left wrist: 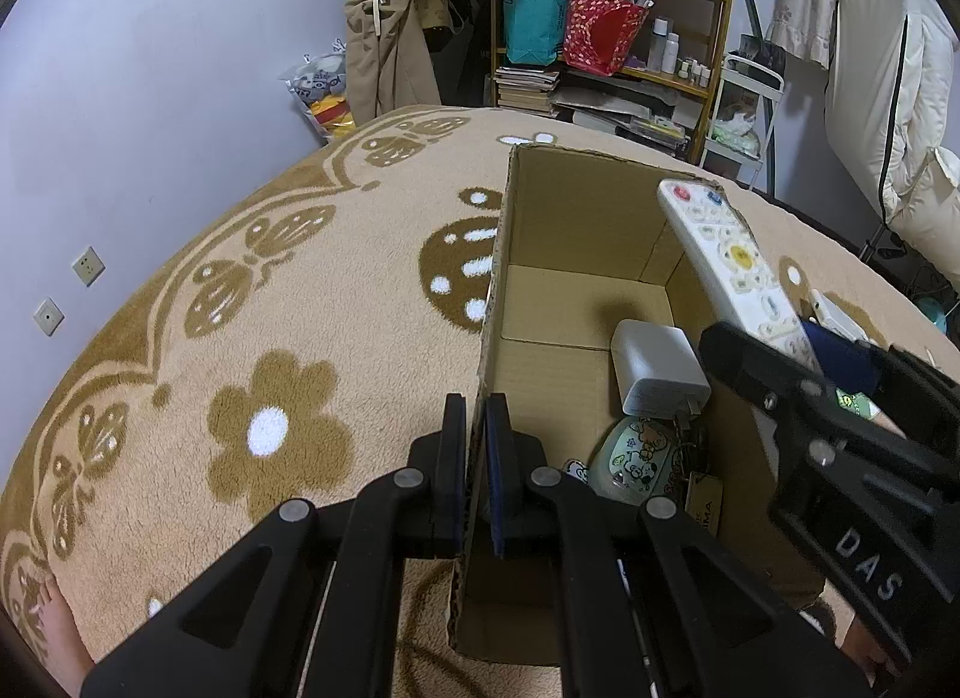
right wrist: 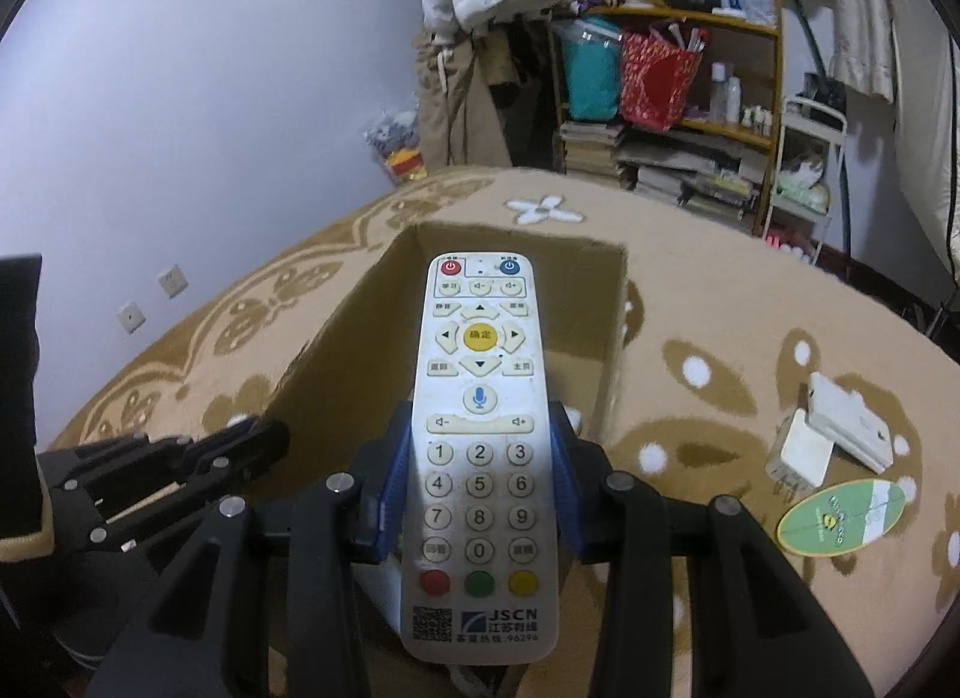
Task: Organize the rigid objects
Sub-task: 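Lower the remote into the box and open the right gripper, then move the right gripper back over the green Pochacco card, then close the right gripper on the edge of the green card, then lift the green card with the right gripper and carry it over the box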
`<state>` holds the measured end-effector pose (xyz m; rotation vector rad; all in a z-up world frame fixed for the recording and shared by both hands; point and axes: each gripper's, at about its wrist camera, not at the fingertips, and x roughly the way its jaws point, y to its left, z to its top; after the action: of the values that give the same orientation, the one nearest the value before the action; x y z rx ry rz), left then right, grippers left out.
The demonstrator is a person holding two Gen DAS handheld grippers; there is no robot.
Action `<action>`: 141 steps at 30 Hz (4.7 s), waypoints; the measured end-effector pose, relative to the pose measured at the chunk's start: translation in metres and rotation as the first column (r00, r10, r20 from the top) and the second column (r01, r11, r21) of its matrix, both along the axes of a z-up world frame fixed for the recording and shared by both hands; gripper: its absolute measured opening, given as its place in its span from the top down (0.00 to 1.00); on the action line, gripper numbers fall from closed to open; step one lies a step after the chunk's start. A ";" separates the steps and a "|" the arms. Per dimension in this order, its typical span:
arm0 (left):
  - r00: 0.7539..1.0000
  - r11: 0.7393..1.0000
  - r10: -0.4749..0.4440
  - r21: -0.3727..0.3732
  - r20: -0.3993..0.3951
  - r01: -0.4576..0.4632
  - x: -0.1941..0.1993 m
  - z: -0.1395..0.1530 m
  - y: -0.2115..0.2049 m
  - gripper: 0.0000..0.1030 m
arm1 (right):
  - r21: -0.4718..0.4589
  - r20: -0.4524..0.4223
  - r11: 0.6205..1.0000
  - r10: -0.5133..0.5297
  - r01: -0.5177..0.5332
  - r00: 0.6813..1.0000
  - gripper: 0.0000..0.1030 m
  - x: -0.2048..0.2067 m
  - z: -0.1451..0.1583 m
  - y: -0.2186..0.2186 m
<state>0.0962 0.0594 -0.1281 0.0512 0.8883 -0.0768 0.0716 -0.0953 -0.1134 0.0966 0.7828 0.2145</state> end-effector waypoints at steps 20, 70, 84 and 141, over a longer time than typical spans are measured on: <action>1.000 1.000 -0.003 0.006 -0.003 0.003 0.002 0.000 0.003 0.94 | 0.004 0.069 0.997 -0.082 0.082 0.994 0.16 -0.007 0.021 -0.027; 1.000 1.000 -0.005 0.020 -0.002 0.005 -0.001 -0.001 -0.004 0.94 | -0.168 -0.170 0.783 -0.622 0.599 0.764 0.00 -0.001 -0.105 -0.230; 1.000 1.000 -0.007 0.022 -0.003 0.007 -0.004 -0.002 -0.005 0.93 | -0.215 -0.179 0.795 -0.603 0.567 0.778 0.00 0.015 -0.107 -0.208; 1.000 1.000 -0.011 0.022 -0.010 0.011 -0.003 -0.003 -0.004 0.94 | 0.145 -0.112 0.679 -0.711 0.720 0.694 0.91 -0.034 -0.063 -0.270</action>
<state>0.0928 0.0553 -0.1313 0.0763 0.8987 -0.0774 0.0375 -0.3650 -0.1761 0.5771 0.7160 -0.4815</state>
